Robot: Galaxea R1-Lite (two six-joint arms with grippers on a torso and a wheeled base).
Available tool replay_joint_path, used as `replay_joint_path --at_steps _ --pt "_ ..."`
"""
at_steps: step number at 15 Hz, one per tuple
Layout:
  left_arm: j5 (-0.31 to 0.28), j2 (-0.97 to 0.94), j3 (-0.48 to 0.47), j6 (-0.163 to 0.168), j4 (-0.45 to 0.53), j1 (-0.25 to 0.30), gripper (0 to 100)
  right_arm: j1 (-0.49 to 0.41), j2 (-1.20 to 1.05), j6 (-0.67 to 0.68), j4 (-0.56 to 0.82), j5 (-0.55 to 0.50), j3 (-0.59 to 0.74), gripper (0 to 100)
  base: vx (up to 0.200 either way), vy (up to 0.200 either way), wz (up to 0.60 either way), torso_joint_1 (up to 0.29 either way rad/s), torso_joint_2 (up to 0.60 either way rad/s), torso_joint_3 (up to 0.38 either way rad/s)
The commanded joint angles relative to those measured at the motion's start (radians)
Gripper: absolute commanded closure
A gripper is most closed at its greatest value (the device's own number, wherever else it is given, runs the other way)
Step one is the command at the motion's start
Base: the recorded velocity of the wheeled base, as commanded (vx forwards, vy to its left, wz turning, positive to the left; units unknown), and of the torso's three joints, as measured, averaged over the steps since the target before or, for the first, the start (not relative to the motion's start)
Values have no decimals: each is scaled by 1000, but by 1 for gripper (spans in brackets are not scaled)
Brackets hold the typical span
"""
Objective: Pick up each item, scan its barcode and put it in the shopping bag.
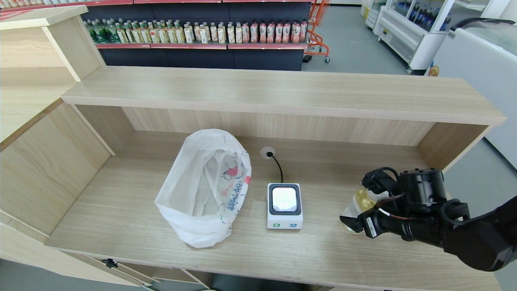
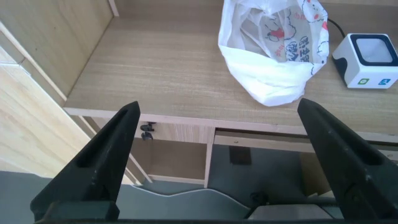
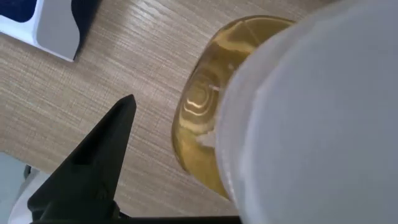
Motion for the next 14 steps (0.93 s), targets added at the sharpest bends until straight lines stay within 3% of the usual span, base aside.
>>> replay_joint_path --at_steps 1,14 --pt "0 0 0 0 0 0 0 19 50 1 -40 1 -5 0 0 0 0 0 0 0" --pt "0 0 0 0 0 0 0 51 175 65 -289 47 -65 0 0 0 0 0 0 0"
